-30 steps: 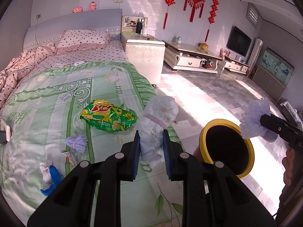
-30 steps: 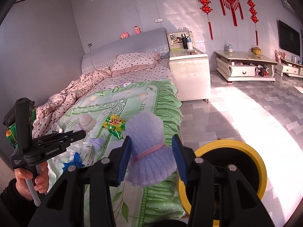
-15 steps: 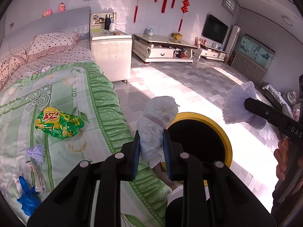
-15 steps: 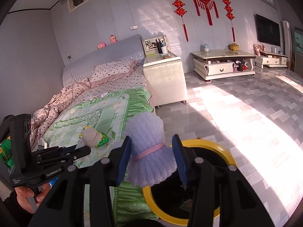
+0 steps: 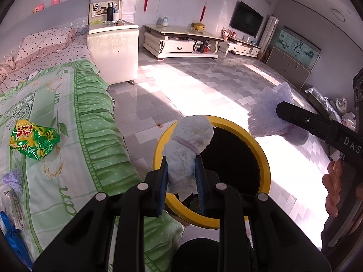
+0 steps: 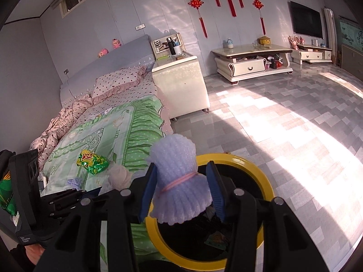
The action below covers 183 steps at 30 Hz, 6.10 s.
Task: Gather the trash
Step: 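Carry the white tissue and lilac yarn ball over the yellow-rimmed bin, then open the left tool and right tool to drop both items into the bin, then move both tools back over the bed toward the snack bag and tissue, then grasp the white tissue with the left tool while the right tool grasps the green snack bag, then carry the white tissue and green snack bag over the yellow-rimmed bin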
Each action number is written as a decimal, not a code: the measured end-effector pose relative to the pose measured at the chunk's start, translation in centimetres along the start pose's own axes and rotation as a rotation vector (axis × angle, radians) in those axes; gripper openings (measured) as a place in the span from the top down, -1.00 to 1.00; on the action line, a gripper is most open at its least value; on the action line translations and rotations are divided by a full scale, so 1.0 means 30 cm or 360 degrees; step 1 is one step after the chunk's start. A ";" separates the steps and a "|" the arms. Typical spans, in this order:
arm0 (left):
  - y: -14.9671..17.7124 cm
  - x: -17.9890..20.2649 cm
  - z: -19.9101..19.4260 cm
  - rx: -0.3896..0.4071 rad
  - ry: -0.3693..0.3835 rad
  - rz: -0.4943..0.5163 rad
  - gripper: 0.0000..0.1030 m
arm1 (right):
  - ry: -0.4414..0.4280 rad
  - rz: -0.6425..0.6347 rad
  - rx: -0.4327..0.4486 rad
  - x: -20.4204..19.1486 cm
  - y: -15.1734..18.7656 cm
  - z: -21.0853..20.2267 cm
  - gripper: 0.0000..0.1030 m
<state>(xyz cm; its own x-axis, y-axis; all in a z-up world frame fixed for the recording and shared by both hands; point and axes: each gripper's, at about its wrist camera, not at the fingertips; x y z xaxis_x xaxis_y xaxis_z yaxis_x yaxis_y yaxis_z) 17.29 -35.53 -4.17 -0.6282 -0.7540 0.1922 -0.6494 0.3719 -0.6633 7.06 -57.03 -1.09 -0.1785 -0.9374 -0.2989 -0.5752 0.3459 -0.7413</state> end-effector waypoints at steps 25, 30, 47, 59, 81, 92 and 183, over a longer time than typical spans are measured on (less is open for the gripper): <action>0.049 0.059 0.174 -0.0093 0.0062 0.0018 0.26 | 0.0152 0.0210 -0.0114 0.187 0.022 0.176 0.06; 0.047 0.042 0.150 -0.0058 0.0047 0.0004 -0.12 | 0.0185 0.0245 -0.0104 0.207 0.021 0.167 -0.09; 0.086 -0.129 0.004 0.0048 -0.0134 -0.0085 -0.63 | 0.0135 0.0158 -0.0101 0.107 0.036 0.153 -0.55; 0.163 -0.377 -0.189 0.0117 -0.0314 -0.0215 -0.64 | -0.0056 -0.0057 -0.0108 -0.177 0.025 0.164 -0.57; 0.405 -0.977 -0.517 0.0128 -0.0750 -0.0608 -0.64 | -0.0335 -0.0409 -0.0246 -0.742 0.042 0.339 -0.57; 0.530 -1.252 -0.601 0.0062 -0.0911 -0.0779 -0.64 | -0.0318 -0.0639 -0.0301 -1.015 0.057 0.538 -0.57; 0.259 -0.887 -0.631 0.0216 -0.0601 -0.0569 0.49 | -0.0251 -0.0547 -0.0190 -0.743 -0.130 0.281 0.71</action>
<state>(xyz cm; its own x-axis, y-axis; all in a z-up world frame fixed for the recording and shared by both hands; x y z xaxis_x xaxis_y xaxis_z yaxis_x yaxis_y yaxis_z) 20.84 -2.33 -0.73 -0.1638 -0.9724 0.1660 -0.7177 0.0020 -0.6964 20.03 -37.14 3.39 0.1602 -0.9770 -0.1408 -0.6705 -0.0030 -0.7419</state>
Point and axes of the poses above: each gripper's, at about its wrist camera, not at the fingertips, and z roughly the way its jaws point, x to its right, y to its underside, and after that the axes turned 1 degree about -y, right-handed
